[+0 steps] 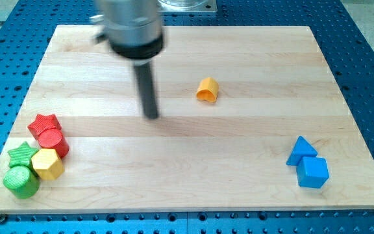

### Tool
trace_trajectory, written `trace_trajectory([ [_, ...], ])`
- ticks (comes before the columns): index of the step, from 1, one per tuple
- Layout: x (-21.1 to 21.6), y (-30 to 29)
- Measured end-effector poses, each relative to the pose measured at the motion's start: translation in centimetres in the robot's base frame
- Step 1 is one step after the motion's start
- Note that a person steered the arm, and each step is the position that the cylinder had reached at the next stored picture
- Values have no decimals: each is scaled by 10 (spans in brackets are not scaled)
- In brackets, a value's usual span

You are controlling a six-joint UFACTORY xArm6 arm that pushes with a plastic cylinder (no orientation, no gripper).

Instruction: Move the heart towards the top left of the board

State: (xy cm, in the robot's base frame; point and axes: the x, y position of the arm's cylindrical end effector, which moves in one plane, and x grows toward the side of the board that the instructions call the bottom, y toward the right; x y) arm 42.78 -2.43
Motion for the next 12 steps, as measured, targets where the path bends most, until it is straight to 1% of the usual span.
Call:
trace_trajectory([
  [1, -2, 37],
  [2, 42, 61],
  [3, 37, 130],
  [4, -10, 137],
  [5, -15, 136],
  [7, -19, 96],
  [10, -19, 93],
  [11, -36, 37],
  [12, -62, -36],
])
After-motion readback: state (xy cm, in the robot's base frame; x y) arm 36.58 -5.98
